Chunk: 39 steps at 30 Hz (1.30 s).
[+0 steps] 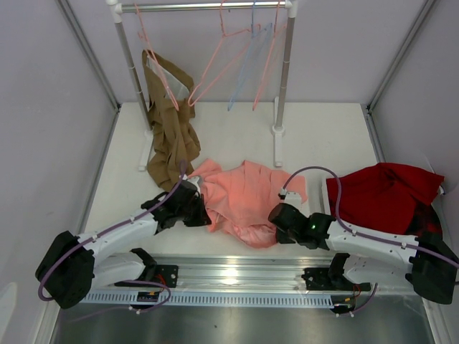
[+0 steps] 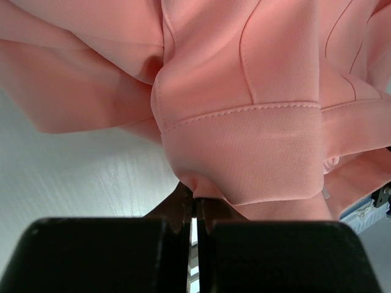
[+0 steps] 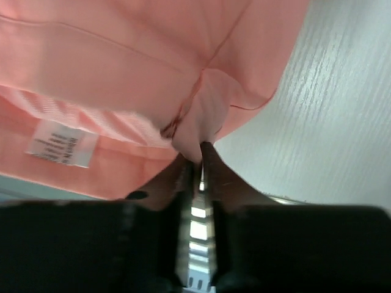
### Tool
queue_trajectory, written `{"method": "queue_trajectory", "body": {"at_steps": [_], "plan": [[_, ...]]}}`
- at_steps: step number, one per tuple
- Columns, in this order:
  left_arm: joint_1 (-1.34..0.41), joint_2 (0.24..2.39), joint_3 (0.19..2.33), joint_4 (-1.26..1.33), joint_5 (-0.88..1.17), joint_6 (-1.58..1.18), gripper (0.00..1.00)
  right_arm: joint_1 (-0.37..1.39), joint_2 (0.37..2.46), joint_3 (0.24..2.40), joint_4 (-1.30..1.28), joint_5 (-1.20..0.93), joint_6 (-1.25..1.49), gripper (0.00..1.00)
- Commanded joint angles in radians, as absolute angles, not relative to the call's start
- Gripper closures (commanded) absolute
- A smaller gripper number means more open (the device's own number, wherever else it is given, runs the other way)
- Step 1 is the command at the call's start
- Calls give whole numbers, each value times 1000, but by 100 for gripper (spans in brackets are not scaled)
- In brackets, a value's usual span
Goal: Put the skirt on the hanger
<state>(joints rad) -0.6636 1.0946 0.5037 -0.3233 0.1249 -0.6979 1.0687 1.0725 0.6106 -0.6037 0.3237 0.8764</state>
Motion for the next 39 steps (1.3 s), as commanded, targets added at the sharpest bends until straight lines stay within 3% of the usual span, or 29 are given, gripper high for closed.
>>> {"method": "queue_trajectory", "body": {"at_steps": [1,3,13,23,28,33,35,39], "plan": [[-654,1111,551,-301,127,-683,100,1011,1037,525,-450,292,885,94],[-623,1127,560,-285,159,-673,100,957,1007,462,-362,256,859,100],[-367,1173,557,-259,327,-618,100,573,960,397,177,33,635,100],[-367,1223,586,-255,391,-560,98,656,902,259,307,-52,633,100],[-368,1210,577,-271,397,-548,91,721,802,227,102,84,701,86],[-377,1171,574,-298,373,-542,75,767,675,241,-110,170,749,54],[-382,1147,584,-310,356,-534,69,767,660,271,-191,205,765,50],[-394,1118,620,-350,334,-517,60,770,698,327,-285,232,782,51]]}}
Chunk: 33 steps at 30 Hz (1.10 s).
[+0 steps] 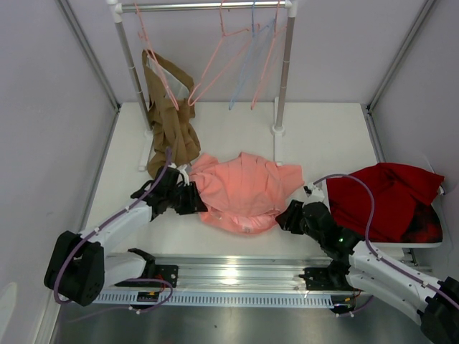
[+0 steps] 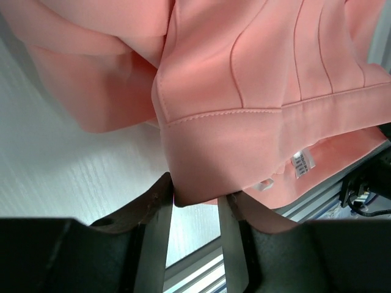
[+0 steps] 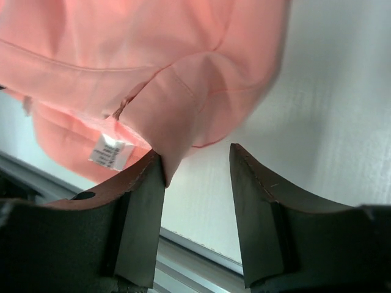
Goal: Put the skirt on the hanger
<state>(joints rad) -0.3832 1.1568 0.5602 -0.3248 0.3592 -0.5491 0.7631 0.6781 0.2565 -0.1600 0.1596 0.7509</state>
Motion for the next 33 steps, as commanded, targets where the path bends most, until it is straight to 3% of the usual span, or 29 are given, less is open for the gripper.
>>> {"method": "queue_trajectory", "body": {"at_steps": [1,2,5,15,25,33], "plan": [[-397,1112,624,-362,334,-512,58,770,707,336,-297,233,791,53],[-400,1111,641,-368,330,-503,57,773,715,342,-320,235,798,61],[-413,1095,664,-397,321,-486,54,784,739,359,-336,235,805,65],[-431,1019,768,-547,265,-402,46,830,790,475,-360,250,772,41],[-469,968,931,-586,325,-356,44,874,833,589,-414,293,756,38],[-483,1043,1302,-505,206,-368,44,874,848,650,-445,298,727,38]]}}
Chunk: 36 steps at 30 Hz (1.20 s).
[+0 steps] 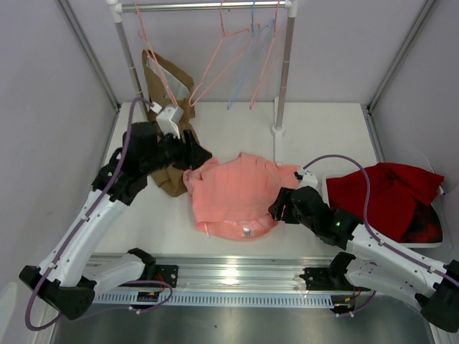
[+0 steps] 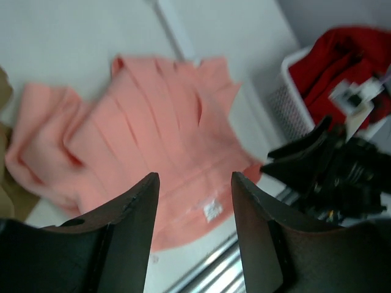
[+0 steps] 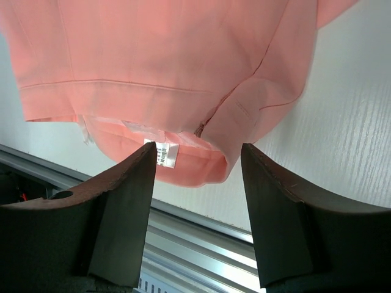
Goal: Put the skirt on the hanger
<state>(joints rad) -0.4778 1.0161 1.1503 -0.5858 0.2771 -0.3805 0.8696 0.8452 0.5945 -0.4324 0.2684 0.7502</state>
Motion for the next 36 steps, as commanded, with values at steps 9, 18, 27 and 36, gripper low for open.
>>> {"method": "queue_trajectory", "body": {"at_steps": [9,18,27,36], "plan": [[-457,1325,1719,-437,-5,-270,42,867,870,696,-445,288,684,37],[-368,1693,2166,-443,57,-123,40,827,884,738,-433,241,623,36],[-322,1901,2318,-364,216,-52,40,776,887,733,-405,186,583,36],[-321,1970,2339,-293,268,-52,39,762,871,727,-410,169,560,36]]}}
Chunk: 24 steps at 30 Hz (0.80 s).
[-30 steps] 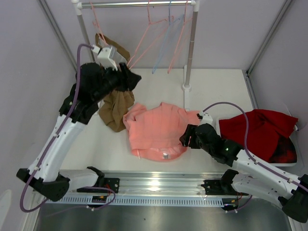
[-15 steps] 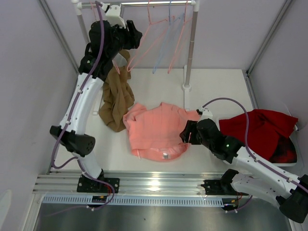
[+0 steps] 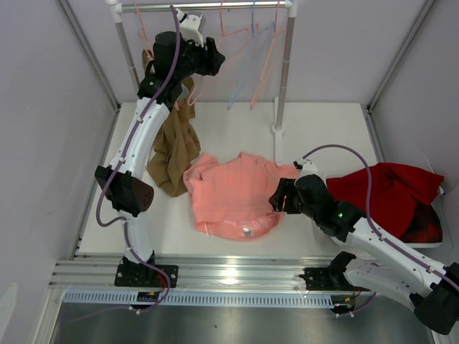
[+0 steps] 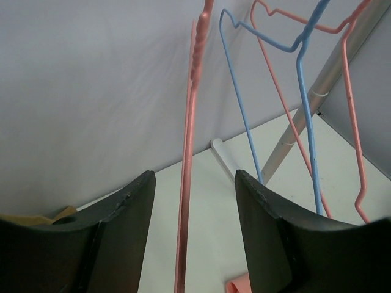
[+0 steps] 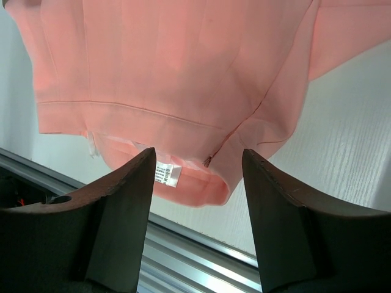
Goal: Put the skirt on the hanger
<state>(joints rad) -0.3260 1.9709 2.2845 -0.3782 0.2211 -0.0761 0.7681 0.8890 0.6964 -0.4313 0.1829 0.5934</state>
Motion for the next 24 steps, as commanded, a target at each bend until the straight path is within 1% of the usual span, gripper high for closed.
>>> {"method": "queue_trajectory", "body": {"at_steps": [1,15,18,22,24], "plan": [[-321,1973,2339,-290,271,-52,39,761,868,729,-413,160,552,37],[-327,2036,2347,-227,270,-89,43,755,741,676,-523,23,543,39],[-331,2039,2345,-215,250,-87,46,755,741,680,-531,12,535,39],[-333,2039,2349,-209,239,-83,55,755,744,678,-529,11,529,40],[-333,2036,2352,-206,238,-83,57,755,744,672,-531,11,522,40]]}}
